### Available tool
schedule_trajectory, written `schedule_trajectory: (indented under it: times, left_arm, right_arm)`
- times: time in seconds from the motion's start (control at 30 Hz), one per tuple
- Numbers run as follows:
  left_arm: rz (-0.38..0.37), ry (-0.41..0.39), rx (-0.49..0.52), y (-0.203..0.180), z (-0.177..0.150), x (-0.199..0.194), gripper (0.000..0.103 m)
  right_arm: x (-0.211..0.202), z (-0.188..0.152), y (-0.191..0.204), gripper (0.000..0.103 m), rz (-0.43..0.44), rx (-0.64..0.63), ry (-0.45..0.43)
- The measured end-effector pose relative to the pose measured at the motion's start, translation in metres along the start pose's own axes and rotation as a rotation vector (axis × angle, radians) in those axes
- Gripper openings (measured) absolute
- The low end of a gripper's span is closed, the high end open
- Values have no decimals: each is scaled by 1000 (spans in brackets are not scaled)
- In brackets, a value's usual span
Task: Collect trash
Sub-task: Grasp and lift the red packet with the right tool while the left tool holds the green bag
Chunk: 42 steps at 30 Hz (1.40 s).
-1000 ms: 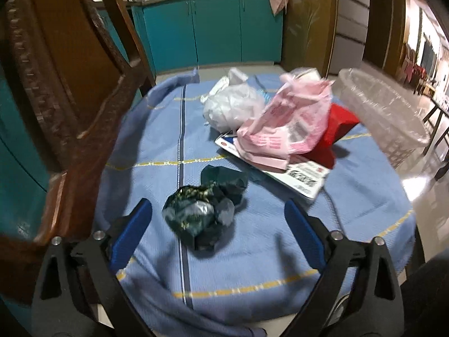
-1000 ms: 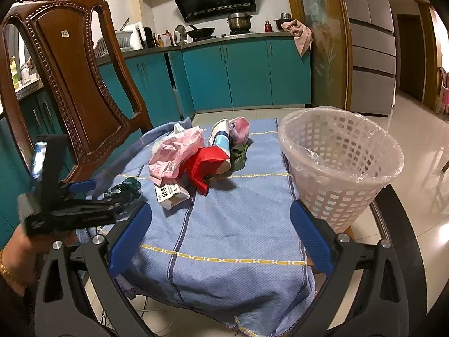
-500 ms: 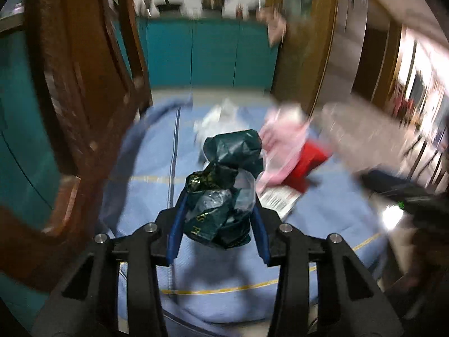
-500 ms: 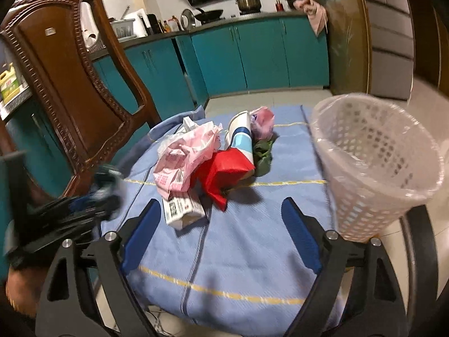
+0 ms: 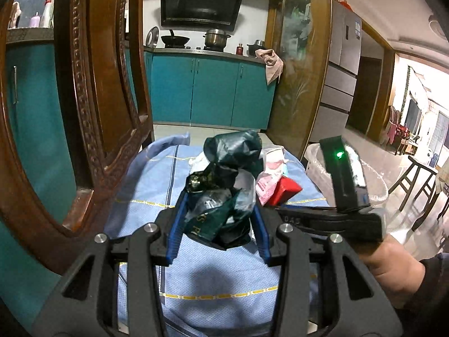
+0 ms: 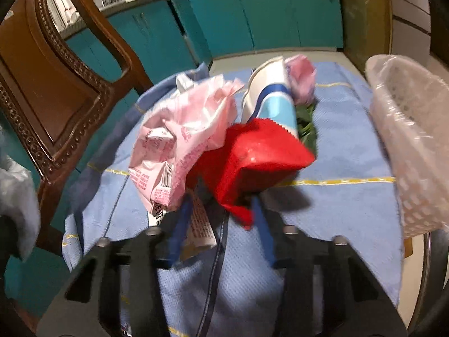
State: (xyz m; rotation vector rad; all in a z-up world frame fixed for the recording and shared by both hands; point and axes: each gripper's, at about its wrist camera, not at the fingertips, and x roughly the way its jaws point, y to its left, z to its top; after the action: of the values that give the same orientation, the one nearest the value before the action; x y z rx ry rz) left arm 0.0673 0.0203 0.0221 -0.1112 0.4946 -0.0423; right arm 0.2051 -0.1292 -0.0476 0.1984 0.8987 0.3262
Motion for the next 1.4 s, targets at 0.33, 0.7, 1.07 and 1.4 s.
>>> schedule_trajectory:
  times: [0.33, 0.7, 1.07, 1.4]
  left_arm:
    - [-8, 34, 2, 4, 1, 2, 44]
    - [-19, 90, 10, 1, 2, 15, 44]
    - [-7, 100, 14, 1, -4, 14, 45]
    - [-26, 101, 15, 0, -4, 13, 46]
  right_arm:
    - [-88, -23, 3, 6, 55, -41, -142]
    - [-129, -62, 3, 0, 21, -113, -215]
    - [-122, -77, 1, 39, -26, -84, -179]
    - [-102, -110, 13, 70, -98, -126, -63]
